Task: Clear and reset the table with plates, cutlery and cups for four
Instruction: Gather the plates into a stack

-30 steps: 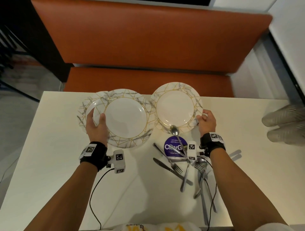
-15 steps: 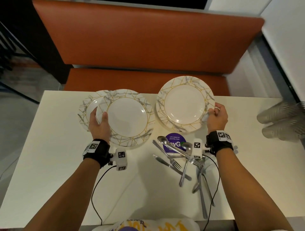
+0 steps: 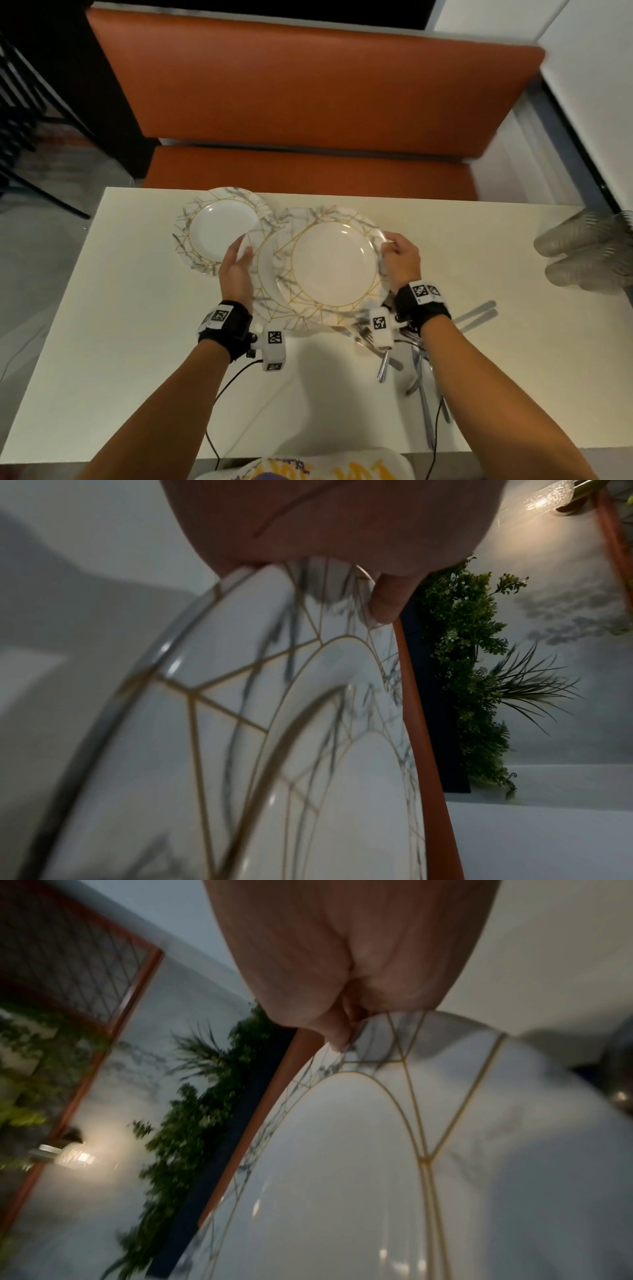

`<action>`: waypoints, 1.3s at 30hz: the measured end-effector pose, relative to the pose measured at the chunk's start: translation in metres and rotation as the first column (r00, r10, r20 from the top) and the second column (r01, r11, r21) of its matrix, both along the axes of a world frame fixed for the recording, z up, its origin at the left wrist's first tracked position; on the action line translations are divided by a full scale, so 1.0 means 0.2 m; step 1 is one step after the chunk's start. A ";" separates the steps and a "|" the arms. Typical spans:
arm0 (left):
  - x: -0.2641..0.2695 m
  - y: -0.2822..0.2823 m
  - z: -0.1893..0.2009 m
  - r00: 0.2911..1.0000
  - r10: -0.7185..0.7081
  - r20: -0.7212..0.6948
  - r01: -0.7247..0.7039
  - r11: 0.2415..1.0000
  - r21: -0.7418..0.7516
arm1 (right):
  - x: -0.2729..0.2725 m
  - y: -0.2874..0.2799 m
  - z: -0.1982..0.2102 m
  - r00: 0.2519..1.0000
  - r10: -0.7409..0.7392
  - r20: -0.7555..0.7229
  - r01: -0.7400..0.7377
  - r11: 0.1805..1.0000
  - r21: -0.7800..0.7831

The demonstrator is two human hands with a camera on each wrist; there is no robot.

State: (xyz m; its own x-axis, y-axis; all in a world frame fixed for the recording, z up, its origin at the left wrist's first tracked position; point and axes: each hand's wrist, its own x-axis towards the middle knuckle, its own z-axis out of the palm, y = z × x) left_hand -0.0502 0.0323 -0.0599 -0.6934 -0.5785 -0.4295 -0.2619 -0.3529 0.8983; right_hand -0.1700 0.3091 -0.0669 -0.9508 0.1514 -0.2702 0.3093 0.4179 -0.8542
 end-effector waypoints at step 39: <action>0.48 -0.88 -0.12 0.929 0.357 0.103 -0.295 0.877 -0.379 | -0.10 -1.16 -0.23 0.930 0.195 0.313 -0.223 0.973 0.054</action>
State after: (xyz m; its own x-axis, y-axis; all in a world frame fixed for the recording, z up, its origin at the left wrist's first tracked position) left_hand 0.0452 -0.1434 -0.0842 -0.3766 -0.8929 -0.2467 -0.3417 -0.1137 0.9329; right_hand -0.1903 0.0778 -0.1139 -0.8382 -0.0058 -0.5454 0.4455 0.5695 -0.6908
